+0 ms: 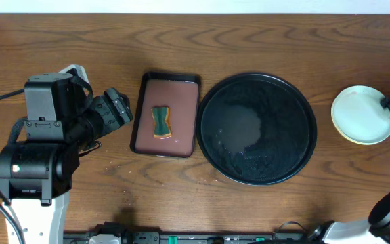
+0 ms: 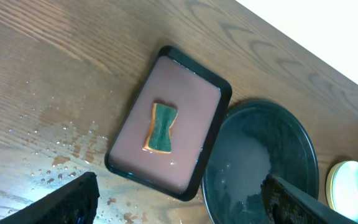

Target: Clean dirty plates on tray and stack at the side

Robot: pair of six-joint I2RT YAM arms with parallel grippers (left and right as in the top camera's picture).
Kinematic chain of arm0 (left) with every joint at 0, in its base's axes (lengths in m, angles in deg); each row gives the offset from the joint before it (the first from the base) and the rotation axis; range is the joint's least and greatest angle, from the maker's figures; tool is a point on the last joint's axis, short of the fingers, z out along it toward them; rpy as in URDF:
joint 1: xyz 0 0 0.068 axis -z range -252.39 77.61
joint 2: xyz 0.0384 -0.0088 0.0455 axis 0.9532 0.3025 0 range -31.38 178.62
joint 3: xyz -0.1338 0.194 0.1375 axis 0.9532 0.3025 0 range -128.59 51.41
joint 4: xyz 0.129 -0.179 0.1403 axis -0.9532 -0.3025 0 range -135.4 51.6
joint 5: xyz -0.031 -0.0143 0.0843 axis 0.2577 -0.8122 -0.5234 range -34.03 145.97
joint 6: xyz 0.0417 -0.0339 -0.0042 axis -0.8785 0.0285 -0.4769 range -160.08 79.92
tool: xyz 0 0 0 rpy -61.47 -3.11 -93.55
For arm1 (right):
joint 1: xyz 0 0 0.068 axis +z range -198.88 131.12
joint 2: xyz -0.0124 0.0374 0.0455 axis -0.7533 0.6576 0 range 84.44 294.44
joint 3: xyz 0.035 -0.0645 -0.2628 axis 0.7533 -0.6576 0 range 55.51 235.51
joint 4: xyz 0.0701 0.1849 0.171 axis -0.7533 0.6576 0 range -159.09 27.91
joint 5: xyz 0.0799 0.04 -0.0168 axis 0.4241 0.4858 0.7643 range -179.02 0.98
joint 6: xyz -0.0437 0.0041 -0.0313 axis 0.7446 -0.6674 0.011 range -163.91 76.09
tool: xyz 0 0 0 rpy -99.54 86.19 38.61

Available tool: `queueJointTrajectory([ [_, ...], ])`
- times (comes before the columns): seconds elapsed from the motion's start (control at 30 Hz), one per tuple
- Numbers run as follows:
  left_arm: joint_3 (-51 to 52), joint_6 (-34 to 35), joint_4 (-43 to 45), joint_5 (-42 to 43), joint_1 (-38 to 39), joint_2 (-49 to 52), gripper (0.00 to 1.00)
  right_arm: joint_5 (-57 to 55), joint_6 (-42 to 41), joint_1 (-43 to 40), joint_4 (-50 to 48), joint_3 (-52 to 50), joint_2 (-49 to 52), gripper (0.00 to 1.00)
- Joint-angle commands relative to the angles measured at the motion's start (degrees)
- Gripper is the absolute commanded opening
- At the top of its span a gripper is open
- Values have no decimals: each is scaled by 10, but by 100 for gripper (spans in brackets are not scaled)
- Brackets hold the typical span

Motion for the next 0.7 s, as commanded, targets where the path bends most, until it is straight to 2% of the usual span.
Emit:
queueJointTrajectory([
  [0.0,-8,-4,0,-4,-2,2,85,165,28,65,-8,7,-78,73],
  [0.17,-8,-3,0,-4,-2,2,84,147,58,184,-2,7,-135,73],
  [0.4,-8,-4,0,-4,-2,2,85,54,57,364,0,7,-165,77],
  [0.53,-8,-4,0,-4,-2,2,85,-47,58,413,21,7,-165,85],
  [0.63,-8,-3,0,-4,-2,2,85,-92,58,426,36,7,-165,99],
  [0.67,-8,-3,0,-4,-2,2,85,-95,58,427,40,7,-165,99],
])
